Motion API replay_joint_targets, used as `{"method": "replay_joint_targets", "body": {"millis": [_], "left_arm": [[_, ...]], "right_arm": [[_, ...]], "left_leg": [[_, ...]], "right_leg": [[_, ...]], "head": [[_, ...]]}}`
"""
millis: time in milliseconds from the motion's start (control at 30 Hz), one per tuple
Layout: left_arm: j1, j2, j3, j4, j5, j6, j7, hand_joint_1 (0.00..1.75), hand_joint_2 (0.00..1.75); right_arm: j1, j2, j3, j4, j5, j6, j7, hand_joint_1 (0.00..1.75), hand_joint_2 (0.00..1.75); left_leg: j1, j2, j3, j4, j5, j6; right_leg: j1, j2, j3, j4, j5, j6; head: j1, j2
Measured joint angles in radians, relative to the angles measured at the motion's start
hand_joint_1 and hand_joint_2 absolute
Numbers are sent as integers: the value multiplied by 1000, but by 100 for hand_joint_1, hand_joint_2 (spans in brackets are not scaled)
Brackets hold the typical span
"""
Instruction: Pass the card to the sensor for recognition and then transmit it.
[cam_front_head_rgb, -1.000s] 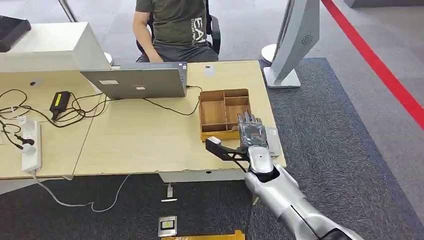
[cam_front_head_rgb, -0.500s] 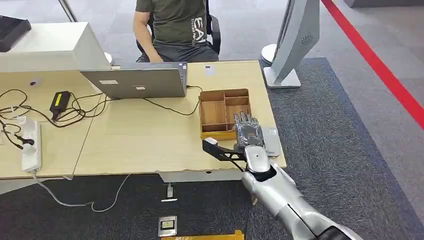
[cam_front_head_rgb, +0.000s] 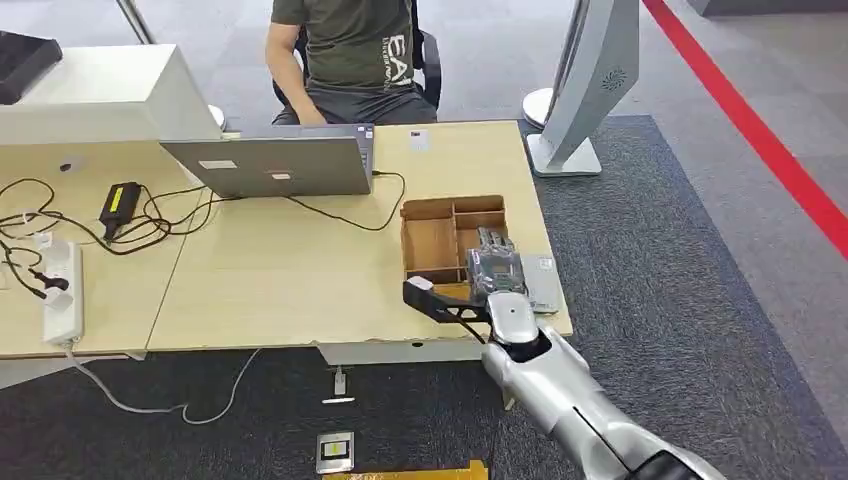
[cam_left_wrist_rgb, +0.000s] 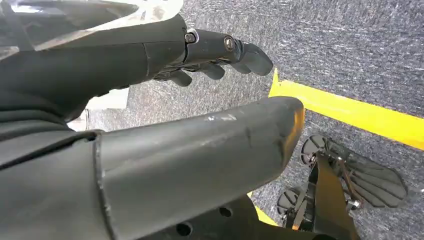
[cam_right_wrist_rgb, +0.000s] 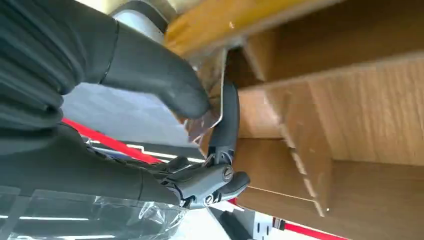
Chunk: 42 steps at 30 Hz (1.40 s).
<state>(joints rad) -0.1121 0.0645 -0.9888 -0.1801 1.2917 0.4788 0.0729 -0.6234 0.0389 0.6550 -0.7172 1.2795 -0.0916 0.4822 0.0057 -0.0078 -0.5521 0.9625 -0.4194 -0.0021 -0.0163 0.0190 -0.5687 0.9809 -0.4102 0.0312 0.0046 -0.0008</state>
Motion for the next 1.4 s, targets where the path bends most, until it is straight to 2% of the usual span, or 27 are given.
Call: {"method": "replay_joint_targets", "body": {"millis": [400,700,867,1167,1333,1400], "left_arm": [[0,0,0,0,3,6,0,0,0],[0,-6,0,-1,12,36,18,0,0],[0,-10,0,-1,18,42,18,0,0],[1,-10,-1,-1,3,9,10,0,0],[1,-10,-3,-1,0,-1,-5,0,0],[1,-9,-4,-1,-2,0,-1,0,0]], "right_arm": [[2,1,8,5,-11,-2,-2,175,175],[-12,11,21,-9,28,-43,-25,175,175],[-42,9,37,-108,146,12,-11,175,175],[-82,-19,69,-328,288,100,-34,175,175],[-86,-28,106,-369,294,58,-42,175,175],[-86,-24,116,-368,260,-5,-73,175,175]], "left_leg": [[0,0,0,0,0,0],[0,0,0,0,0,0],[0,0,0,0,0,0],[0,0,0,0,0,0],[0,0,0,0,0,0],[0,0,0,0,0,0]], "right_leg": [[0,0,0,0,0,0],[0,0,0,0,0,0],[0,0,0,0,0,0],[0,0,0,0,0,0],[0,0,0,0,0,0],[0,0,0,0,0,0]], "head": [[0,0],[0,0],[0,0],[0,0],[0,0],[0,0]]}}
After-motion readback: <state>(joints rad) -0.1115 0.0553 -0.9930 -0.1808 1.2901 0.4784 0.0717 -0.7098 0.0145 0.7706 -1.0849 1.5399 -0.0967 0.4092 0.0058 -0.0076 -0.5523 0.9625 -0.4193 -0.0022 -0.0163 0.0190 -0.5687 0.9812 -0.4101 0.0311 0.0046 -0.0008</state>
